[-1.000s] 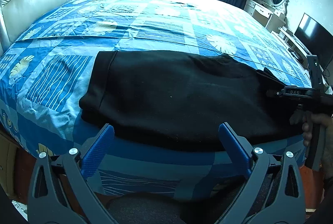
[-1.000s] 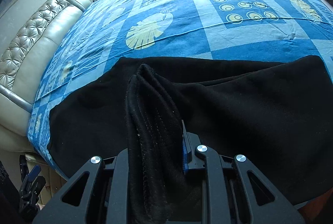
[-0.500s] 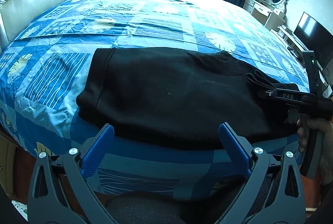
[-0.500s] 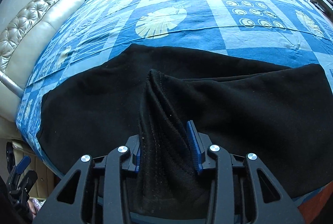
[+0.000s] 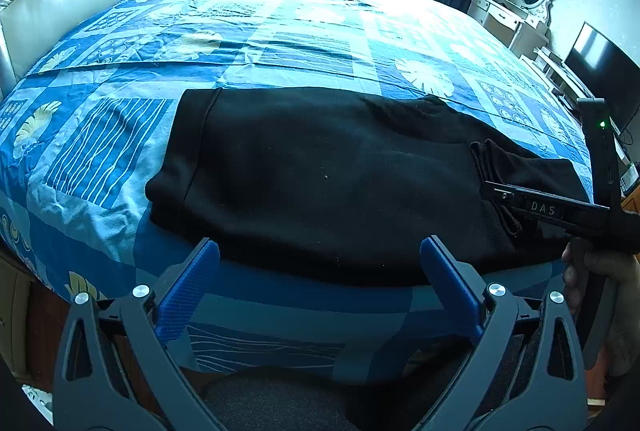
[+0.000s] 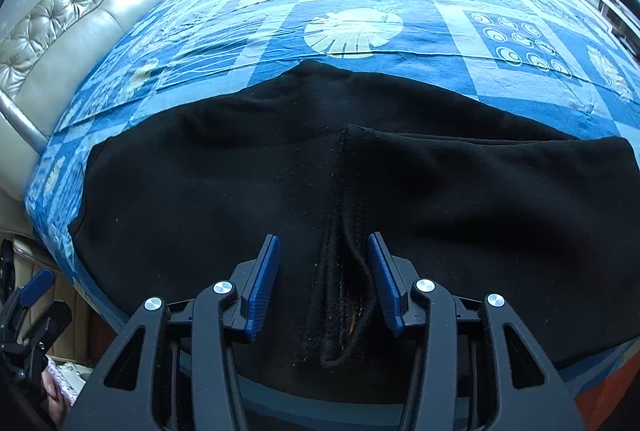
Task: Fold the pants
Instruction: 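Lower the held cuffs onto the folded pants with the right gripper, then open the right gripper and release the cuffs onto the pants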
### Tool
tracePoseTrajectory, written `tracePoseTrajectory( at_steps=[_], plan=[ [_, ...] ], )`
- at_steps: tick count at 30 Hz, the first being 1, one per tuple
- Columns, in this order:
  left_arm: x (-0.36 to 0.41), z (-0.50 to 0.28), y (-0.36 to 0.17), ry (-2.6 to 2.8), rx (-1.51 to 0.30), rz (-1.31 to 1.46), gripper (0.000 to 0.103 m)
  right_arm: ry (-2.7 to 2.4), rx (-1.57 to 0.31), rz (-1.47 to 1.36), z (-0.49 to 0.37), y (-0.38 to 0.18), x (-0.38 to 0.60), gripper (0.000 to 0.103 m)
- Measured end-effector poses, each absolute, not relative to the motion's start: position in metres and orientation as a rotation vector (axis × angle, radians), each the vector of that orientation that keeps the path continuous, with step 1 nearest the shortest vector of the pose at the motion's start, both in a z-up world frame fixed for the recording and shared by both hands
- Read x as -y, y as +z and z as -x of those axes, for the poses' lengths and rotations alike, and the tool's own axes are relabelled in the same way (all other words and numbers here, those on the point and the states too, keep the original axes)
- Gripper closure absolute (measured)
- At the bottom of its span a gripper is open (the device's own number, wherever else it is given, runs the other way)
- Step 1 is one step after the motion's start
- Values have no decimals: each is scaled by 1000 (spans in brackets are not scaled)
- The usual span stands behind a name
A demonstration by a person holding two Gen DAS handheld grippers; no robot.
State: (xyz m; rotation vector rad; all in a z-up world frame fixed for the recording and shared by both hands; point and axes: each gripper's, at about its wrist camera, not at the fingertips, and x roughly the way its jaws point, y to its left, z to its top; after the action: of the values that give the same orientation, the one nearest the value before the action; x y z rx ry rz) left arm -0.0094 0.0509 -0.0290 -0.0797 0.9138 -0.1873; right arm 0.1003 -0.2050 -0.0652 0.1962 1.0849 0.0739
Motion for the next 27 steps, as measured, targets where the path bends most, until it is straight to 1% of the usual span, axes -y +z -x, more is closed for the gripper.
tracePoseTrajectory(
  at_steps=[17, 27],
  plan=[
    [-49, 8, -36, -196, -941, 76, 3, 45, -1060, -1, -89, -69, 175, 43],
    [-51, 5, -39, -195, -954, 79, 3, 37, -1052, 55, -85, -68, 165, 42]
  ],
)
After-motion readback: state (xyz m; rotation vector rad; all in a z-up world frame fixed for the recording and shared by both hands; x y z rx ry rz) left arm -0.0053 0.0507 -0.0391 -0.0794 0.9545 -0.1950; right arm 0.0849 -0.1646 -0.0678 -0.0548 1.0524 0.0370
